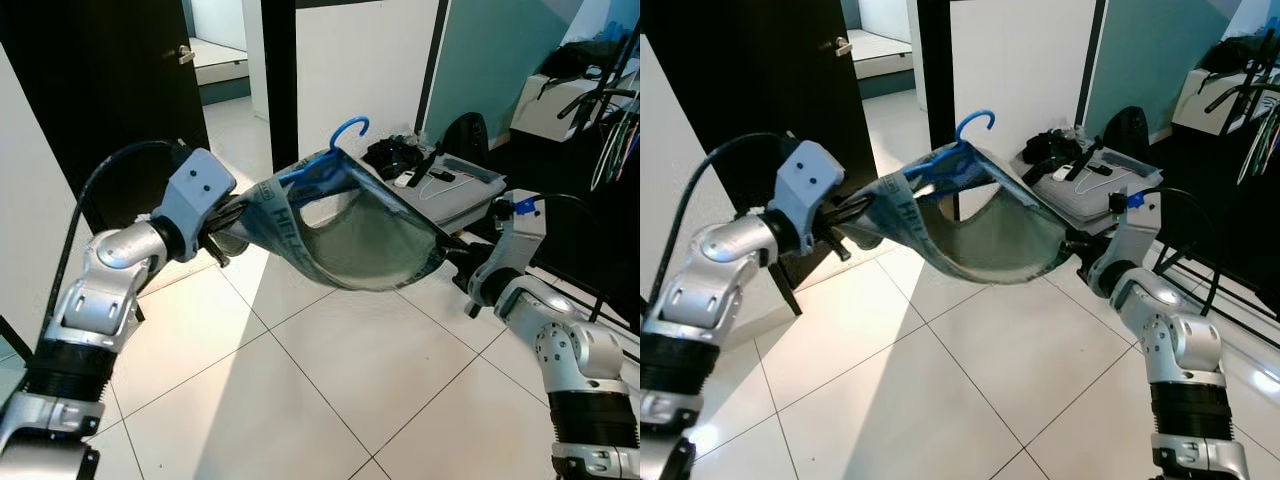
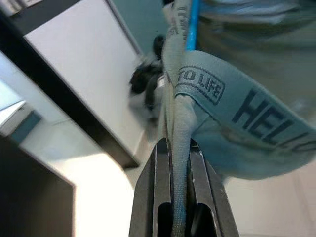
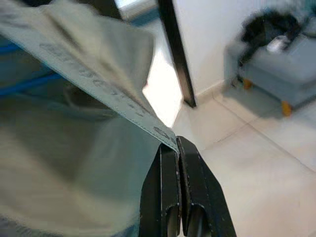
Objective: Hang hanger
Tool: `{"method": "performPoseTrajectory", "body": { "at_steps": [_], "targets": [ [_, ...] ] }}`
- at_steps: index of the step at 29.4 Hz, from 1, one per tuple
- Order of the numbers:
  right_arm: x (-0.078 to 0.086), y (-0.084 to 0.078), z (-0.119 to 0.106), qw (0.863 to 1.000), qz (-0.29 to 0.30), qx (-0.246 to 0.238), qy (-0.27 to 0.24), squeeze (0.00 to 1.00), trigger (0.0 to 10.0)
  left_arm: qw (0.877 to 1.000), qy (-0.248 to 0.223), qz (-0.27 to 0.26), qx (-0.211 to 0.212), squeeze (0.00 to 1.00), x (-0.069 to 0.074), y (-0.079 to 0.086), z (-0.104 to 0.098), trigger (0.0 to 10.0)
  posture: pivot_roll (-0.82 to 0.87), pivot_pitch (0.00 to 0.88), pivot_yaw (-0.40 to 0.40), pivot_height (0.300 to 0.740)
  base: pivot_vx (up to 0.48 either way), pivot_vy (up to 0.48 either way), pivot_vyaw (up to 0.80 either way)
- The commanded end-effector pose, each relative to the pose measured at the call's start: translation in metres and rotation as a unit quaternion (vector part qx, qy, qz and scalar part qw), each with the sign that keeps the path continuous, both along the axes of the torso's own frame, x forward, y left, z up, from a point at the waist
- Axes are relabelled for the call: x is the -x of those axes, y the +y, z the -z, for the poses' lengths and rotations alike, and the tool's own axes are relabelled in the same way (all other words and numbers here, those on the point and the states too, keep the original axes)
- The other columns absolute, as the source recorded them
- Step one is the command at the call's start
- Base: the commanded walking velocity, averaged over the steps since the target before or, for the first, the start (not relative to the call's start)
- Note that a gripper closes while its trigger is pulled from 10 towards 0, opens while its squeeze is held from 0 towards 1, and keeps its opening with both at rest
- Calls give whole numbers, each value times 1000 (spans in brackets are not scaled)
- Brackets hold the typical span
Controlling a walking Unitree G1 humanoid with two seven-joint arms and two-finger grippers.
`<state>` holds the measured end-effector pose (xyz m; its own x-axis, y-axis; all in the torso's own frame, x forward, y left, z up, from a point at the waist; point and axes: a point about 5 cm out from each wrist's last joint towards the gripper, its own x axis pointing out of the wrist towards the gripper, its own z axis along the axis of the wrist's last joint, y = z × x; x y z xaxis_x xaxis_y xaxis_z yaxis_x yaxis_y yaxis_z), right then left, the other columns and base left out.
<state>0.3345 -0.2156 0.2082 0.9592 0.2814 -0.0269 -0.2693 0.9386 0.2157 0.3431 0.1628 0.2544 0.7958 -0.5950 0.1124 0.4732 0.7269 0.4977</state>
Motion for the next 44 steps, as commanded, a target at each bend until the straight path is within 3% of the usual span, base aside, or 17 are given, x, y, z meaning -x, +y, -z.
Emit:
{"method": "performPoseTrajectory", "body": {
  "at_steps": [1,2,9,13,16,19,21,23,27,30,31,32,35,37,40,42,44],
  "targets": [
    [3,7,-4,999,-27,-2,-21,424,10000,1000,-5,13,19,0,5,-6,-2,10000,-35,0,-18,740,0,0,0],
    [3,9,-5,999,-34,-3,-26,1000,10000,999,-1,27,23,0,7,-12,2,10000,-31,0,-20,740,0,0,0],
    [6,19,-13,996,-58,-24,-60,1000,10000,996,28,74,45,0,15,-41,18,10000,-30,0,-21,740,0,0,0],
    [6,20,-14,996,-60,-26,-64,1000,10000,995,33,77,46,0,16,-44,21,10000,-35,0,-18,740,0,0,0],
    [12,23,-19,991,-98,-34,-83,1000,10000,996,46,65,47,0,14,-44,26,10000,-38,0,-17,740,0,0,0],
    [19,19,-21,988,-114,-26,-100,1000,10000,996,61,14,59,0,5,-32,32,10000,-40,0,-16,740,0,0,0],
    [25,12,-22,986,-120,-27,-112,1000,10000,992,79,-49,89,0,-4,-14,37,10000,-43,0,-13,740,0,0,0],
    [27,9,-20,987,-116,-31,-109,1000,10000,988,88,-73,108,0,-6,-7,41,10000,-44,0,-12,740,0,0,0],
    [33,2,-6,991,-93,-33,-92,1000,10000,972,110,-127,162,0,-2,8,56,10000,-52,0,-7,740,0,0,0],
    [35,2,2,993,-75,-37,-79,1000,10000,969,110,-136,172,0,4,9,62,10000,-51,0,-9,740,0,0,0],
    [41,4,18,996,-54,-53,-50,0,10000,963,110,-139,202,0,15,6,70,10000,-52,0,-14,740,0,0,-656],
    [47,8,30,996,-35,-74,-34,0,10000,958,112,-136,227,0,25,3,75,10000,-52,0,-15,740,0,0,-656],
    [47,8,30,996,-35,-74,-34,0,10000,958,112,-136,227,0,25,3,75,10000,-52,0,-15,740,0,0,-656],
    [64,27,54,992,-8,-129,-3,0,10000,953,133,-103,253,0,49,-18,90,10000,-52,0,-14,740,0,0,-791],
    [64,27,54,992,-8,-129,-3,0,10000,953,133,-103,253,0,49,-18,90,10000,-52,0,-14,740,0,0,-800],
    [77,37,62,989,5,-146,4,0,10000,953,163,-58,250,0,71,-45,108,10000,-76,0,-5,740,0,0,-800],
    [86,39,65,989,1,-145,10,0,10000,950,171,-50,257,0,75,-49,110,10000,-76,0,-4,740,0,0,-800]
  ]
}}
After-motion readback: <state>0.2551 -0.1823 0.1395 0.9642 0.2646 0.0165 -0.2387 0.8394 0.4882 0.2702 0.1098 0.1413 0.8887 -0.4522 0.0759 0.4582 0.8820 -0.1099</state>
